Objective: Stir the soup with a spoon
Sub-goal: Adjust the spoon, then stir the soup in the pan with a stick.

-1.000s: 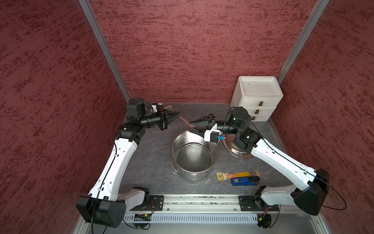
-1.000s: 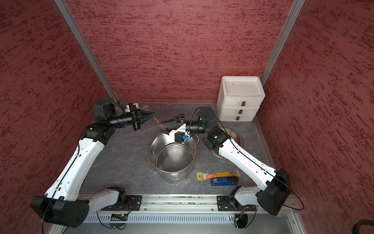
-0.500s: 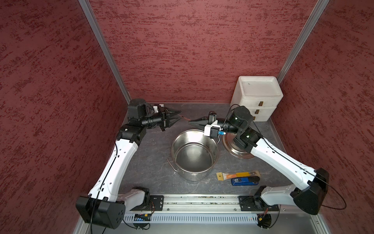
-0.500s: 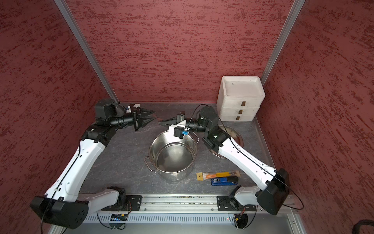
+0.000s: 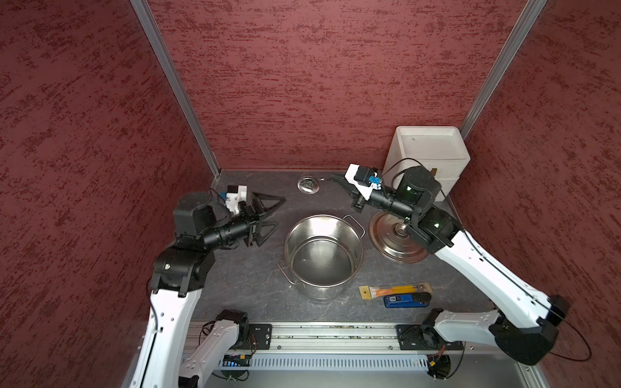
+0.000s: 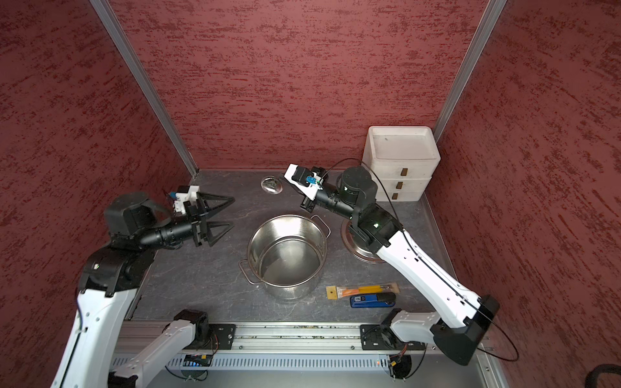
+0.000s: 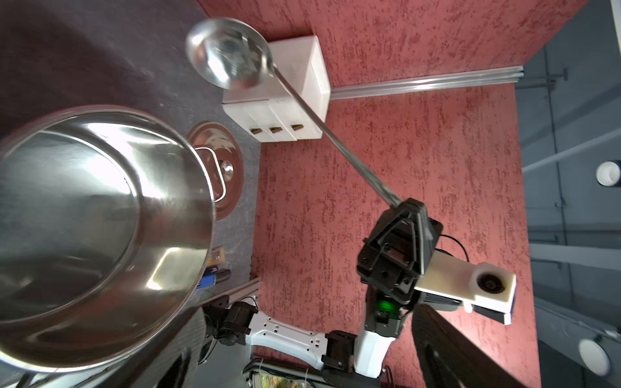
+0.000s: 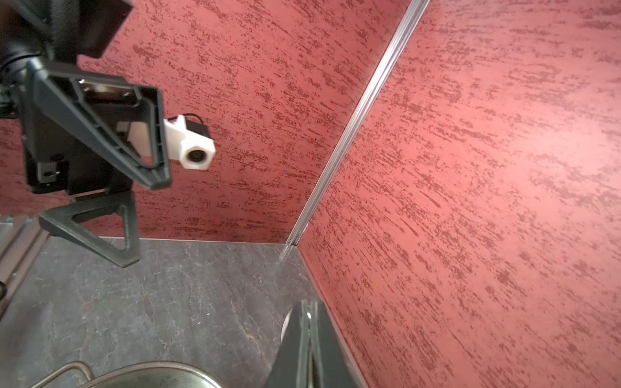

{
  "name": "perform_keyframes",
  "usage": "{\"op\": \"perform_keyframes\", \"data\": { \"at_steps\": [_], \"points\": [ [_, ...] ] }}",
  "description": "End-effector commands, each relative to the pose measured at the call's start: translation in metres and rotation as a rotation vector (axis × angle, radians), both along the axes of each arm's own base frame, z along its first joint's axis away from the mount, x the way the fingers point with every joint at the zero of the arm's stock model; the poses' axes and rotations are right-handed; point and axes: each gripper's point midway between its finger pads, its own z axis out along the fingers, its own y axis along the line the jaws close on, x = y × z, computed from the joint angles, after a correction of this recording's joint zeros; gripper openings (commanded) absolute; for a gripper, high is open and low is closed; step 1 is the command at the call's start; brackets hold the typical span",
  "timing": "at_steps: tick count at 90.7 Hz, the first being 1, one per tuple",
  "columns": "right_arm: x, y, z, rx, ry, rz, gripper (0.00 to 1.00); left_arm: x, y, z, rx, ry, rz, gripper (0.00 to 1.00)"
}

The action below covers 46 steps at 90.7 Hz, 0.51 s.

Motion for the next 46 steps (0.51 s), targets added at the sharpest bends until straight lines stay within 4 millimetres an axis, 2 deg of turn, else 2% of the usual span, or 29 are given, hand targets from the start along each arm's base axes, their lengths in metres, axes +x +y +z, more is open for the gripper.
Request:
{"op": "perform_keyframes", "data": {
  "at_steps": [1, 10, 15, 23, 32, 46],
  "points": [
    [-0.029, -0.029, -0.001, -0.052, 0.134, -0.021, 0.0, -0.028, 0.033, -0.072, 0.253, 0.225, 0.099, 1.0],
    [-0.053, -0.042, -0.013, -0.136, 0.217, 0.02, 0.0, -0.046, 0.046, -0.097, 0.358, 0.309, 0.111, 1.0],
    [-0.063, -0.046, -0.032, -0.201, 0.307, 0.033, 0.0, -0.048, 0.05, -0.105, 0.399, 0.326, 0.109, 1.0],
    [-0.066, -0.047, -0.063, -0.285, 0.421, 0.04, 0.0, -0.043, 0.054, -0.116, 0.455, 0.33, 0.092, 1.0],
    [-0.054, -0.042, -0.092, -0.307, 0.512, -0.01, 0.0, -0.033, 0.056, -0.125, 0.503, 0.323, 0.078, 1.0],
    [-0.027, -0.028, -0.124, -0.305, 0.508, -0.108, 0.0, -0.021, 0.058, -0.127, 0.572, 0.271, 0.037, 1.0]
  ]
}}
